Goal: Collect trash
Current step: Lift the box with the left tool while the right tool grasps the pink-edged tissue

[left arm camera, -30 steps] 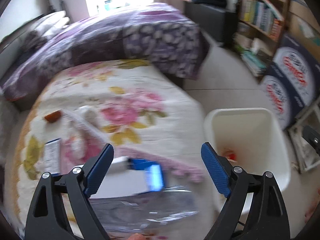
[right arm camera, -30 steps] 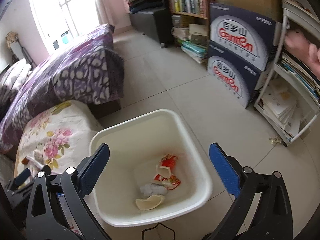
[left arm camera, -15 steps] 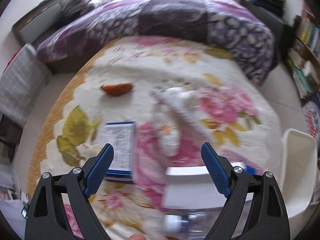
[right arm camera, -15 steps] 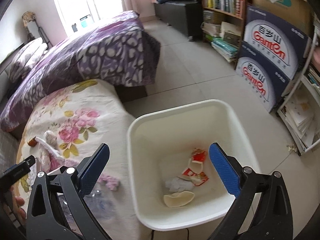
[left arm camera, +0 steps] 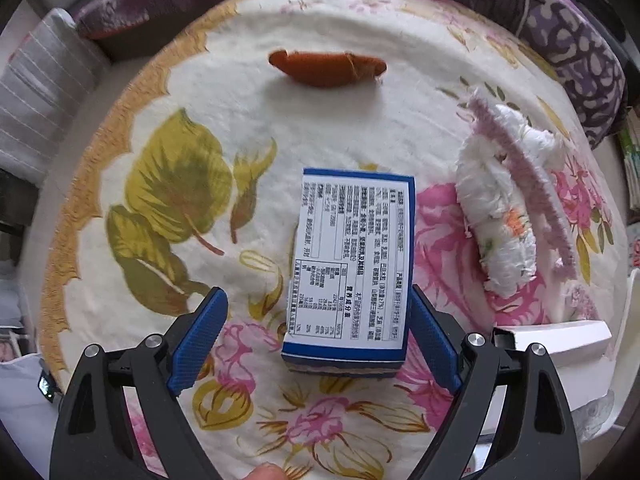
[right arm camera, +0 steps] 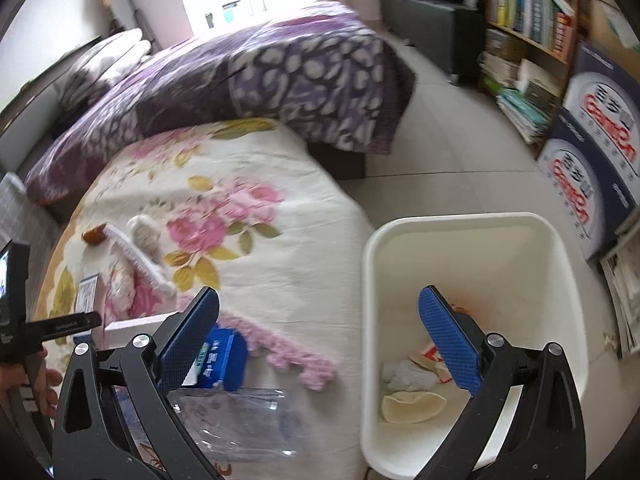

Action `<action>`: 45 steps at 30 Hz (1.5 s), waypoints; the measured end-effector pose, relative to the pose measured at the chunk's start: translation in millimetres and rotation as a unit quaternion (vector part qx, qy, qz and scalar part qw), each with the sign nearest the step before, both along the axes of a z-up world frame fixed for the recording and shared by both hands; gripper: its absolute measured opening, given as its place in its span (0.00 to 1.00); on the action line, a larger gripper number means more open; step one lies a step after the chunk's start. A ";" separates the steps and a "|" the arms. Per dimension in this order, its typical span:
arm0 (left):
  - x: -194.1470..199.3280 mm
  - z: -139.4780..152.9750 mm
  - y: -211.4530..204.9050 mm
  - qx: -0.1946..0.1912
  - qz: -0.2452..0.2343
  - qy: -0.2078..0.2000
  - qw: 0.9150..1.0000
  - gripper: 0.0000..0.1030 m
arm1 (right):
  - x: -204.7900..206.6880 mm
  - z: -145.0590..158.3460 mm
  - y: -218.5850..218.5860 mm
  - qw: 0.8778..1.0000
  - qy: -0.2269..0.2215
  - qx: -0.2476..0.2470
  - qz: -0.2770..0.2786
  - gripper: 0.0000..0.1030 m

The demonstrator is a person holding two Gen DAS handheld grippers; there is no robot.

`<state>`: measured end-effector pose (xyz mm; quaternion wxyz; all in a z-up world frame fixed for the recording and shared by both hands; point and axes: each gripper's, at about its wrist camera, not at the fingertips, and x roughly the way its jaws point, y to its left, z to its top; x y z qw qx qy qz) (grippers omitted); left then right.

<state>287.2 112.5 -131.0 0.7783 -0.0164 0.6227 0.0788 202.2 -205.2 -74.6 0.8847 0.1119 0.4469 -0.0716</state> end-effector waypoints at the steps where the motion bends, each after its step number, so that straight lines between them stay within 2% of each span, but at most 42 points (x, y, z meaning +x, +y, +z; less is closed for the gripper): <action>1: 0.0 -2.1 0.6 -0.004 -0.003 0.003 1.000 0.77 | 2.8 -1.6 4.3 1.000 0.002 0.002 0.009 0.93; 2: -0.5 -3.5 1.0 -0.014 -0.006 0.004 1.000 0.75 | 5.4 -3.0 7.8 1.000 0.004 0.005 0.016 0.93; 4: -1.8 -1.8 2.8 -0.029 -0.007 0.000 1.000 0.56 | 10.4 -5.7 15.3 0.999 0.007 0.013 0.034 0.93; 5: -0.6 0.1 4.9 -0.029 -0.007 -0.002 1.000 0.54 | 13.8 -7.2 20.1 0.999 0.011 0.021 0.047 0.93; 8: -3.2 7.3 11.6 -0.054 0.004 -0.007 0.998 0.54 | 25.3 -11.9 35.1 0.995 0.025 0.037 0.090 0.93; 10: -5.7 17.1 15.6 -0.055 0.010 -0.019 0.998 0.53 | 34.7 -15.2 49.9 0.990 0.037 0.034 0.135 0.93; 17: -19.6 77.4 22.2 -0.089 0.006 -0.090 0.992 0.54 | 74.4 -25.0 102.0 0.963 0.057 -0.001 0.262 0.91; 20: -28.5 99.1 17.2 -0.098 -0.004 -0.111 0.989 0.54 | 90.2 -27.0 122.6 0.951 0.071 -0.013 0.300 0.83; 23: -31.5 108.3 21.1 -0.106 -0.009 -0.118 0.987 0.54 | 103.0 -34.3 142.7 0.938 0.096 -0.035 0.331 0.76; 28: -29.4 106.9 29.6 -0.107 -0.002 -0.117 0.987 0.54 | 114.2 -47.9 161.0 0.926 0.123 -0.059 0.353 0.61; 29: -28.6 105.8 32.3 -0.107 0.001 -0.115 0.988 0.54 | 116.1 -51.1 163.7 0.924 0.128 -0.063 0.355 0.54; 30: -27.9 104.5 34.5 -0.107 0.003 -0.114 0.988 0.54 | 117.0 -54.0 165.2 0.924 0.131 -0.066 0.354 0.45; 31: -28.2 103.9 36.7 -0.107 0.005 -0.113 0.988 0.54 | 117.5 -55.3 166.1 0.924 0.131 -0.070 0.353 0.40; 32: -28.4 103.7 38.7 -0.107 0.007 -0.113 0.988 0.54 | 117.1 -54.3 167.0 0.925 0.122 -0.073 0.351 0.23; 33: -28.3 103.6 40.4 -0.107 0.010 -0.113 0.988 0.54 | 116.9 -52.2 166.4 0.927 0.117 -0.066 0.350 0.11; 38: -29.4 105.6 45.4 -0.107 0.022 -0.122 0.986 0.54 | 111.8 -41.9 161.3 0.938 0.090 -0.058 0.330 0.09; 45: -33.3 114.9 42.3 -0.102 0.025 -0.148 0.983 0.54 | 87.0 -11.6 146.3 0.956 0.032 -0.047 0.288 0.09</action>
